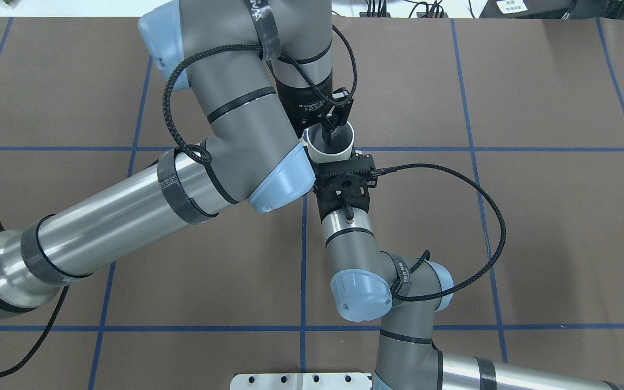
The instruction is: Left arm hands cup to right arm to dump lemon
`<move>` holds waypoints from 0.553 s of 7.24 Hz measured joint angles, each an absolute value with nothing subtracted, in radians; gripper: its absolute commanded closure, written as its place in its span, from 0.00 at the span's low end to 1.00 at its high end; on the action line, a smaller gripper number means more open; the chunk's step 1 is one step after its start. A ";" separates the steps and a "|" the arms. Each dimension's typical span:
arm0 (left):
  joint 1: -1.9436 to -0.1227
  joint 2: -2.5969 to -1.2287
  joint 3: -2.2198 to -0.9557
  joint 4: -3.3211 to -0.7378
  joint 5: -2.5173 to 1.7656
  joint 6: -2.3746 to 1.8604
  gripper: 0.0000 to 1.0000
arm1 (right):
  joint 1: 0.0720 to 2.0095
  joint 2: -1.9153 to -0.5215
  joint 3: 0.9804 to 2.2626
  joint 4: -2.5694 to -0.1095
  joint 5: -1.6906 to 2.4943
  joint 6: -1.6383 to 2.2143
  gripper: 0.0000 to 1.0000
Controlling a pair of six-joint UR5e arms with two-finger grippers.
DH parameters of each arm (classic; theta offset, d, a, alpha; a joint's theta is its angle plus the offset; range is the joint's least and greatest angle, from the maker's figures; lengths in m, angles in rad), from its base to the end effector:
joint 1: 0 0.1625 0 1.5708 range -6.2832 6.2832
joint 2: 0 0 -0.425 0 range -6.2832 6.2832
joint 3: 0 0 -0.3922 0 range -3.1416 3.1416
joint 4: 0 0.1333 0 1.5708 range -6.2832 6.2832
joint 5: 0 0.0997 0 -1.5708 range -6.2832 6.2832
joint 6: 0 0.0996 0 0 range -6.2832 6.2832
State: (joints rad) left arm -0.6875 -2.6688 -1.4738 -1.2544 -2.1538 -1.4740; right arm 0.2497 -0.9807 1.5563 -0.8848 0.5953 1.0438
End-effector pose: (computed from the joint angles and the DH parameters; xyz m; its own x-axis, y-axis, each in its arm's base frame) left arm 0.5065 -0.5174 0.0272 0.6211 -0.4056 -0.6706 0.2016 0.9096 -0.3634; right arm -0.5756 -0.3695 0.2242 0.7089 -0.1103 0.6966 -0.6320 0.3390 0.6969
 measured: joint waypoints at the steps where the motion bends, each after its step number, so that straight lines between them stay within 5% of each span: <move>1: -0.688 -2.669 -1.472 -1.248 -2.152 -1.474 0.43 | 0.249 -0.982 1.561 -0.884 0.592 1.043 0.60; 4: -0.688 -2.672 -1.470 -1.241 -2.152 -1.474 0.52 | 0.247 -0.984 1.562 -0.884 0.590 1.043 0.60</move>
